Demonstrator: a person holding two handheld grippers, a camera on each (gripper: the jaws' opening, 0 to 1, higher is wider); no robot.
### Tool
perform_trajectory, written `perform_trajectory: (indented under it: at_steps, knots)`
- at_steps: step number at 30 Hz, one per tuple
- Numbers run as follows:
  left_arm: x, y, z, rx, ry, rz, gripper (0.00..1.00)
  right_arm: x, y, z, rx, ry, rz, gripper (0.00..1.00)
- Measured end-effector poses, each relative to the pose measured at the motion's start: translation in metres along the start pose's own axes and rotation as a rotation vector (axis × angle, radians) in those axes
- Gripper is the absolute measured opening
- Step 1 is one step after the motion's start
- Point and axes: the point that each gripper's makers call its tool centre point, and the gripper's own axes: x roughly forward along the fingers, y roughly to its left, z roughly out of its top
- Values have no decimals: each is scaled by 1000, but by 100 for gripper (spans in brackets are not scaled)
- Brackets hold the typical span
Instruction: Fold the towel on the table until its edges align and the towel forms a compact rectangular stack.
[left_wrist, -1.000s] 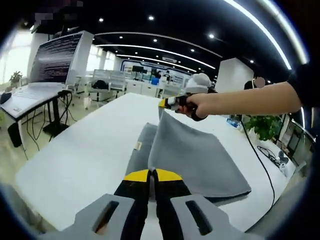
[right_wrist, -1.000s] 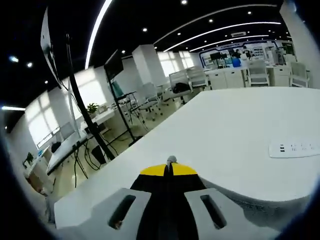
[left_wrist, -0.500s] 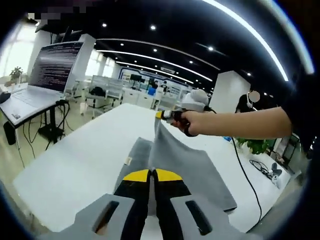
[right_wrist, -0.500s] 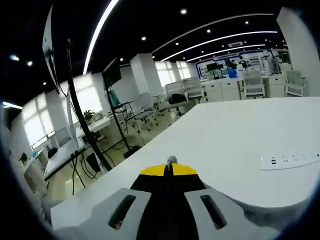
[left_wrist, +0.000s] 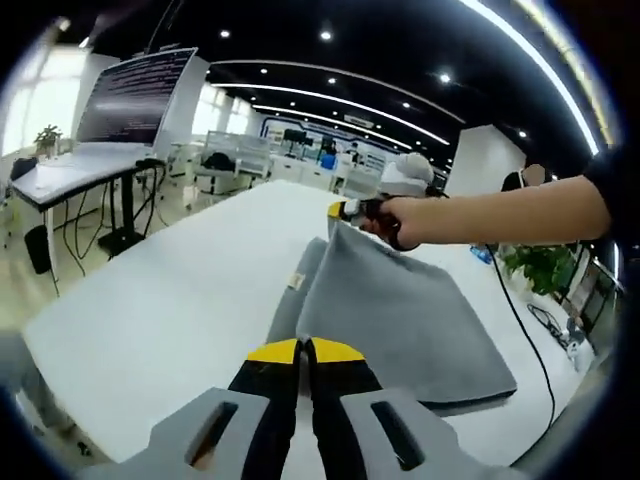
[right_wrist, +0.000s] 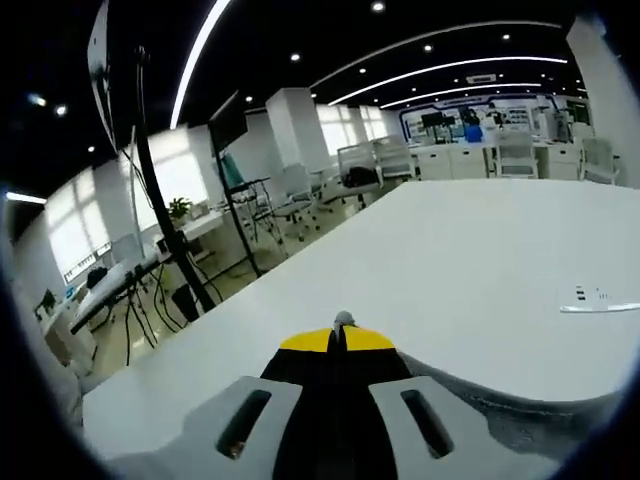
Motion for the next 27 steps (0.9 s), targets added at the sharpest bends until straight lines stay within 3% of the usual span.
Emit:
perform_trajectory:
  at_steps: [5,11,13,15,18,19,27]
  knots:
    - [11,10,-15,-44,33,29,3,10,1,-14,-41,29,5,0]
    - [20,15,-28,-37,80,64,3,15,0,-23,-119,62,43,0]
    - [21,15,-29,-42,86,74,4,18,4,-26,-103,76,92,1]
    - [22,15,-29,-14,91,63,7,18,1,-26,-111,73,88,5]
    - [25,19,-28,32,108,94,26,15,2,-24,-142,66,98,17]
    - [26,19,-28,35,108,97,27,15,1,-23,-139,64,102,20]
    - [30,35,-22,-6,103,71,24,-7,-11,-15,-163,67,96,23]
